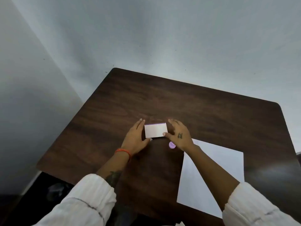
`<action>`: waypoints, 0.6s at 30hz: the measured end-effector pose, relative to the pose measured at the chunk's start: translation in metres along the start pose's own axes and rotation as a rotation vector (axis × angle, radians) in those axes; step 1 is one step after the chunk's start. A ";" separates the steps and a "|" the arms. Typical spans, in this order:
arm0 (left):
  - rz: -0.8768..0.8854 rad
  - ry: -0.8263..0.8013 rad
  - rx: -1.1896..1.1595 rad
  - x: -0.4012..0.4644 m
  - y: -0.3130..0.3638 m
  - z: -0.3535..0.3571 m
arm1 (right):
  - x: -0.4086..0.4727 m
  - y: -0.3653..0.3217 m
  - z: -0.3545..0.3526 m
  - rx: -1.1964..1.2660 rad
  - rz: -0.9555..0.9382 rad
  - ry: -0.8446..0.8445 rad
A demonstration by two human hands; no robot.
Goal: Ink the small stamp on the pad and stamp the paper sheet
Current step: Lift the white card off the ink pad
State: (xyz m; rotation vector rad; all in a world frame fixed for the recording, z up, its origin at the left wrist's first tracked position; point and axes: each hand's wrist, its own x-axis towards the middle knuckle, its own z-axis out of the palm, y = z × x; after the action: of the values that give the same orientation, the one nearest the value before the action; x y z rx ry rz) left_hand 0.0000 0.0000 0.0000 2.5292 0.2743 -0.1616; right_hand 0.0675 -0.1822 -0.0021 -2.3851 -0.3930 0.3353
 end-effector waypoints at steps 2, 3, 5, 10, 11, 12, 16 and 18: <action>0.017 -0.062 0.060 0.008 -0.002 -0.001 | 0.007 0.000 0.001 -0.089 -0.021 -0.090; 0.019 -0.090 0.092 0.011 -0.003 -0.001 | 0.010 0.001 0.001 -0.138 -0.023 -0.128; 0.033 -0.147 0.134 0.019 -0.004 -0.002 | 0.017 0.000 0.001 -0.216 -0.029 -0.189; 0.098 -0.260 0.208 0.032 -0.005 -0.002 | 0.032 -0.006 0.000 -0.355 -0.082 -0.276; 0.105 -0.271 0.206 0.033 -0.005 -0.002 | 0.034 -0.009 0.000 -0.377 -0.087 -0.289; 0.111 -0.278 0.204 0.035 -0.005 -0.003 | 0.036 -0.010 0.000 -0.395 -0.093 -0.300; 0.117 -0.275 0.198 0.039 -0.006 -0.004 | 0.039 -0.013 -0.001 -0.415 -0.093 -0.317; 0.111 -0.264 0.196 0.040 -0.005 -0.004 | 0.038 -0.013 -0.001 -0.408 -0.089 -0.322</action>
State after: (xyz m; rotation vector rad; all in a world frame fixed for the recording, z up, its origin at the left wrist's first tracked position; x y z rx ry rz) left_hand 0.0379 0.0128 -0.0067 2.6690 0.0126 -0.4955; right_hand 0.1005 -0.1597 0.0023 -2.7000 -0.7773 0.6550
